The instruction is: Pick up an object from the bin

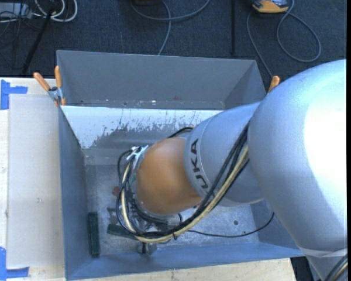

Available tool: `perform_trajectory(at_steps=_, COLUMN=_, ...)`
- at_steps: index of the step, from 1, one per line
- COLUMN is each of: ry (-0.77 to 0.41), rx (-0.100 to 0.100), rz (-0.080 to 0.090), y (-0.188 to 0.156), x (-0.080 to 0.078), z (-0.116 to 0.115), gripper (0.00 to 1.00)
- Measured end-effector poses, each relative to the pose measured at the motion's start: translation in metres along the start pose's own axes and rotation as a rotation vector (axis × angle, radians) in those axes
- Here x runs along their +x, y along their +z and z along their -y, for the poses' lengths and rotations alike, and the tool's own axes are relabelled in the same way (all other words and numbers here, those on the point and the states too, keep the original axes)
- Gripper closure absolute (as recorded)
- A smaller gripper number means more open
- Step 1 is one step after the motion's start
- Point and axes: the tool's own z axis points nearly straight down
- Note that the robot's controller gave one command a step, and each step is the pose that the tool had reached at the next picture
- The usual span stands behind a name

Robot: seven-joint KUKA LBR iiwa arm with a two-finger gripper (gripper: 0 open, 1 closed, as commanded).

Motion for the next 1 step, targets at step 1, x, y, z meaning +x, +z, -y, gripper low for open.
perform_trajectory(at_steps=1, ry=0.002, rx=-0.005, rz=-0.012, y=0.0025, x=0.0032, z=-0.0017, gripper=1.00)
